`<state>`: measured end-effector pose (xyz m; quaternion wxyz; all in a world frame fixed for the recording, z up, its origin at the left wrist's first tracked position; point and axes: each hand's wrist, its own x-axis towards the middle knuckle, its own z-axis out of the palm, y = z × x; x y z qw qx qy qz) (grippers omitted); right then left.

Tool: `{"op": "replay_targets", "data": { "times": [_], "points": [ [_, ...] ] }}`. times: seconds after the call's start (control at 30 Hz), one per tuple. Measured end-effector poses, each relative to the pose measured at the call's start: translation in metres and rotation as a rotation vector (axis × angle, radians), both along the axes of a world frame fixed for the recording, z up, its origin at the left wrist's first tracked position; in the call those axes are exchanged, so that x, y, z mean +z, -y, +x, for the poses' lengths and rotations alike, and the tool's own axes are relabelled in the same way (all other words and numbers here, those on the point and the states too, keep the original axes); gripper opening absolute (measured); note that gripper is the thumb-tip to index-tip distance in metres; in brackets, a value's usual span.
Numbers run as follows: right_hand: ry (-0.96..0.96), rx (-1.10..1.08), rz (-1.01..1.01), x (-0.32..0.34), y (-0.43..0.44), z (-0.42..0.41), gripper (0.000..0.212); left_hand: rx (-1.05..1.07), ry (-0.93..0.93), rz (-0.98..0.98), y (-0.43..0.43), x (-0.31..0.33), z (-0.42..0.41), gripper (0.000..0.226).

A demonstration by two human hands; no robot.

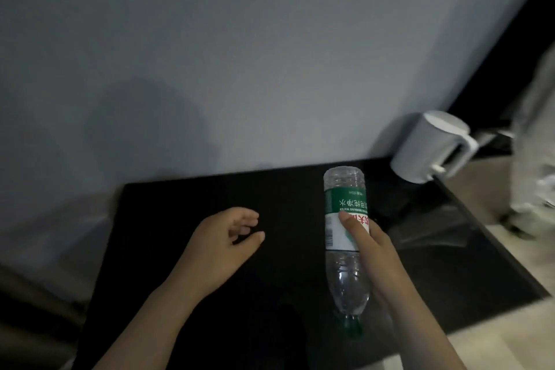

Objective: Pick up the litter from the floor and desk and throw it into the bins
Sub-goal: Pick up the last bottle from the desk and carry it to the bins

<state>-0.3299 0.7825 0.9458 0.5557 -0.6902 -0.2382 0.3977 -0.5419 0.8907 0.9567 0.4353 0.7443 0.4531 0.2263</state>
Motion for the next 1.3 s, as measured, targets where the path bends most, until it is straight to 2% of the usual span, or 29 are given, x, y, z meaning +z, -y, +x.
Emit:
{"op": "replay_targets", "data": {
  "times": [0.13, 0.33, 0.5, 0.7, 0.83, 0.93, 1.07, 1.3],
  "points": [
    [0.035, -0.214, 0.024, 0.011, 0.072, 0.024, 0.060, -0.185, 0.033, -0.010, 0.034, 0.013, 0.048, 0.032],
    [0.149, -0.482, 0.062, 0.021, 0.179, 0.075, 0.055, -0.451, 0.064, 0.004, 0.092, 0.032, 0.144, 0.030],
    [0.198, -0.629, 0.075, 0.031, 0.265, 0.133, 0.041, -0.625, 0.111, -0.011, 0.158, 0.041, 0.240, 0.028],
    [0.209, -0.798, 0.098, 0.045, 0.380, 0.219, 0.047, -0.820, 0.176, -0.045, 0.263, 0.048, 0.362, 0.026],
    [0.196, -0.905, 0.099, 0.050, 0.444, 0.264, 0.044, -0.901, 0.225, -0.078, 0.322, 0.047, 0.430, 0.023],
    [0.172, -0.964, 0.088, 0.048, 0.482, 0.294, 0.044, -0.963, 0.226, -0.074, 0.355, 0.043, 0.474, 0.025],
    [0.145, -1.049, 0.072, 0.038, 0.517, 0.336, 0.022, -1.039, 0.207, -0.069, 0.383, 0.034, 0.534, 0.022],
    [0.176, -1.140, 0.003, 0.036, 0.537, 0.442, 0.026, -1.112, 0.263, -0.088, 0.403, 0.029, 0.663, 0.022]
  ]
}}
